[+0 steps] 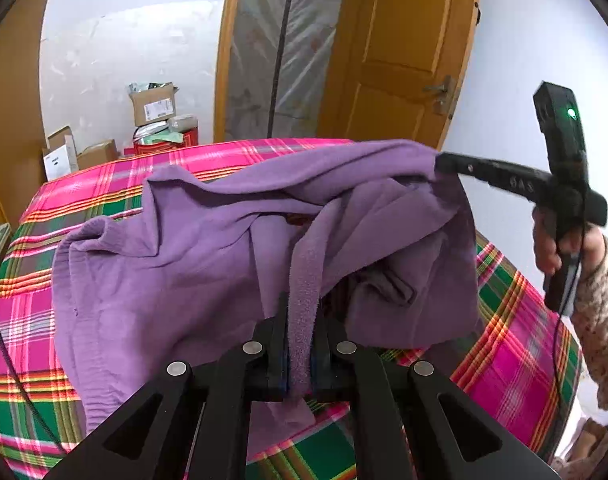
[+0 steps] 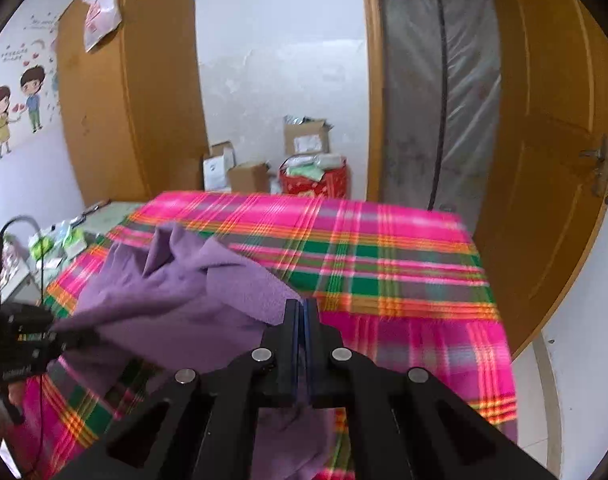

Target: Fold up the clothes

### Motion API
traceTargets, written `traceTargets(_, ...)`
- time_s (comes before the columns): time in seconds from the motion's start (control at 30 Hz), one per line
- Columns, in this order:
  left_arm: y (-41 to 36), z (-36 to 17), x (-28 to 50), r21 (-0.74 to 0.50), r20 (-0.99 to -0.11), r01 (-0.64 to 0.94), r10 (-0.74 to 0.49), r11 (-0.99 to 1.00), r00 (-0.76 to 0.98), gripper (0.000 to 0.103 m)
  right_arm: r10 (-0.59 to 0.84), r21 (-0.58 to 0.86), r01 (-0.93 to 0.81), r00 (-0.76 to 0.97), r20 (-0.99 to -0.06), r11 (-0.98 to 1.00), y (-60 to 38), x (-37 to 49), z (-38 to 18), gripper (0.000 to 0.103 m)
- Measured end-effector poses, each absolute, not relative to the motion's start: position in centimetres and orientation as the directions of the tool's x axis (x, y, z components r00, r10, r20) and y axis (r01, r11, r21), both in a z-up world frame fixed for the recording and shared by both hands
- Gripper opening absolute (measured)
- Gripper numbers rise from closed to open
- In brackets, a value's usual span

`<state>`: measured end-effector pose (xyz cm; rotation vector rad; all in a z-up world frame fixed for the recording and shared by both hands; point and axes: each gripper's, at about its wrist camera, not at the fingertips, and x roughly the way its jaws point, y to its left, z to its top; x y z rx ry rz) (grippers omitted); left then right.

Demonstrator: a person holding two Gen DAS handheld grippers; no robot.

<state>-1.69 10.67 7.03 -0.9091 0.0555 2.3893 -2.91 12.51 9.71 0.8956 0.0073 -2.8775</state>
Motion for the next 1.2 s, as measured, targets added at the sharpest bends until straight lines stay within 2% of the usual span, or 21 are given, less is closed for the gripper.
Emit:
traceTargets(0.2, 9.2, 7.2, -1.4, -0.166, -0.621, -0.503, 0.486, -0.848, -0.615, 0.007, -0.077, 0.010, 0.086, -0.829, -0.554, -0.996, 13.5, -6.3, 10.4, 0.002)
traceTargets(0.4, 8.5, 7.7, -0.8, -0.168, -0.612, -0.486, 0.477, -0.858, -0.631, 0.007, -0.070, 0.034, 0.062, -0.804, -0.590, -0.998, 14.3, -9.6, 8.9, 0.002)
traceTargets(0.77, 7.6, 7.5, -0.9, -0.193, -0.629, -0.448, 0.460, -0.873, -0.626, 0.007, -0.130, 0.138, 0.048, -0.731, -0.670, -0.989, 16.4, -13.1, 4.2, 0.002)
traceTargets(0.9, 7.5, 7.8, -1.0, -0.196, -0.625, -0.442, 0.459, -0.875, -0.631, 0.007, -0.187, 0.195, 0.079, -0.752, -0.632, -0.978, 16.8, -11.3, 5.2, 0.005)
traceTargets(1.07, 7.6, 7.6, -1.2, -0.204, -0.627, -0.442, 0.463, -0.874, -0.627, 0.007, -0.276, 0.223, 0.180, -0.795, -0.541, -0.958, 17.0, -6.5, 8.5, 0.017)
traceTargets(1.2, 7.7, 7.4, -1.3, -0.209, -0.630, -0.438, 0.463, -0.874, -0.624, 0.007, -0.326, 0.178, 0.274, -0.773, -0.544, -0.945, 15.4, -3.3, 9.3, 0.029)
